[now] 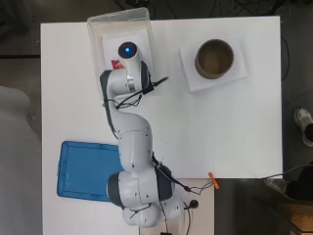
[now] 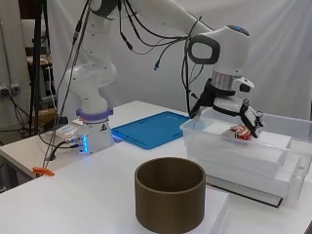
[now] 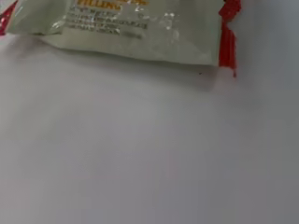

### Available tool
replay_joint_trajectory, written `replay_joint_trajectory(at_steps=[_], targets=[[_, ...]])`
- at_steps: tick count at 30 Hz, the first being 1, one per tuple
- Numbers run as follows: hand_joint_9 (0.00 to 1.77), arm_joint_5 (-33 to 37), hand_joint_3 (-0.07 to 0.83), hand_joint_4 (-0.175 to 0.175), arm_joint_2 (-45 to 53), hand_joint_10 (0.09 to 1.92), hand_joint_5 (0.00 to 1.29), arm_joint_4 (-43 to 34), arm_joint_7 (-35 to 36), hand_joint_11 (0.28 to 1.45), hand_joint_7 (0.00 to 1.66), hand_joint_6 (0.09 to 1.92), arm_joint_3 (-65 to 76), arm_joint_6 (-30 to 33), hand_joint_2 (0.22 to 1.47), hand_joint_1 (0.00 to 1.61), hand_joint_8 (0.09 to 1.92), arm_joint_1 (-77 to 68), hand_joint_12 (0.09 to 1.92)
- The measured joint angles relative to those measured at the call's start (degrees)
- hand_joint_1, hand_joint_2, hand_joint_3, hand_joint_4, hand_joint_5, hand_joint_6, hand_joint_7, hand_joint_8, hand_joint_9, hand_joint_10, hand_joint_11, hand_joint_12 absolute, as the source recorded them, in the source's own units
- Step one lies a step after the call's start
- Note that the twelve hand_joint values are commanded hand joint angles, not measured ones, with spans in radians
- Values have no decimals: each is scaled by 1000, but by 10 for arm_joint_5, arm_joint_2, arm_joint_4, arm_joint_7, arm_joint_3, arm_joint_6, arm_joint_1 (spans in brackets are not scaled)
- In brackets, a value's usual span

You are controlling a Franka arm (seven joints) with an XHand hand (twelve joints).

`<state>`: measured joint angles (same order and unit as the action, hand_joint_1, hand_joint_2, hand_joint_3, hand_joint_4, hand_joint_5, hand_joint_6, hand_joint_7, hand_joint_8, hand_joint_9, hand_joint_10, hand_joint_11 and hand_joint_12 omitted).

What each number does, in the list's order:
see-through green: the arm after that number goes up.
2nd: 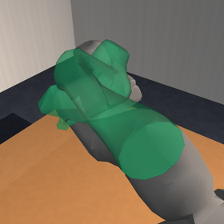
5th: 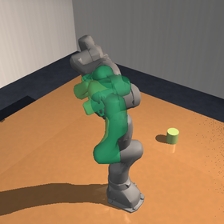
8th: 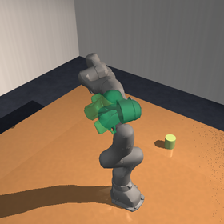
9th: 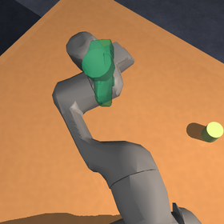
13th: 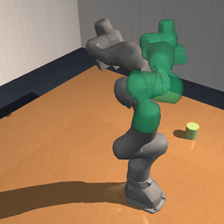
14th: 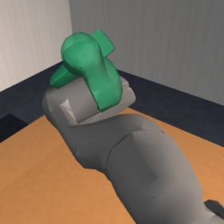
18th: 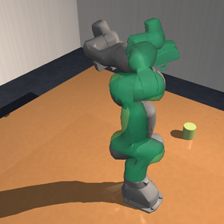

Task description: Teleoperate dual arm-hand system to remove items from a box

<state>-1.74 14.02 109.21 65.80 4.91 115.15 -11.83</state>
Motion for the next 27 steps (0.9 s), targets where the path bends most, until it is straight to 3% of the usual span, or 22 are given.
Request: replay_joint_trajectory(at_steps=[9,10,11,12,13,14,16,18,21,22,24,27], targets=[[659,-15,-12,49,11,87,394,-15,-6,629,586,87,-24,-23,872,260,87,-4,87],[816,-15,3,65,11,89,534,-15,-6,674,729,87,-24,-23,972,356,87,-4,203],[959,-15,4,10,11,353,638,-15,-6,671,801,436,-25,-24,1076,668,551,-4,656],[971,-19,3,17,13,724,706,-17,-10,641,803,807,-25,-27,1148,886,932,-6,1038],[950,-31,0,34,21,961,756,-25,-22,616,801,1048,-27,-39,1185,1014,1117,-12,1254],[921,-50,-1,-39,33,1120,786,-37,-41,585,793,1157,-30,-57,1188,1154,1191,-20,1269],[856,-85,1,-85,53,1313,733,-61,-76,561,716,1232,-30,-90,1215,1277,1412,-27,1083],[811,-96,1,-129,59,1384,679,-68,-89,571,672,1249,-29,-100,1238,1311,1564,-24,915],[784,-28,2,-152,20,1404,648,-26,-79,594,630,1283,-28,-78,1255,1318,1678,-17,800],[783,-2,2,-137,0,1401,640,-13,-74,597,626,1306,-29,-74,1258,1314,1670,-16,790],[777,44,1,-160,-50,1408,623,2,-73,602,621,1347,-34,-64,1259,1320,1624,-15,792],[787,39,1,-174,-109,1369,662,15,-61,627,609,1408,-35,-34,1250,1324,1511,-11,640]])
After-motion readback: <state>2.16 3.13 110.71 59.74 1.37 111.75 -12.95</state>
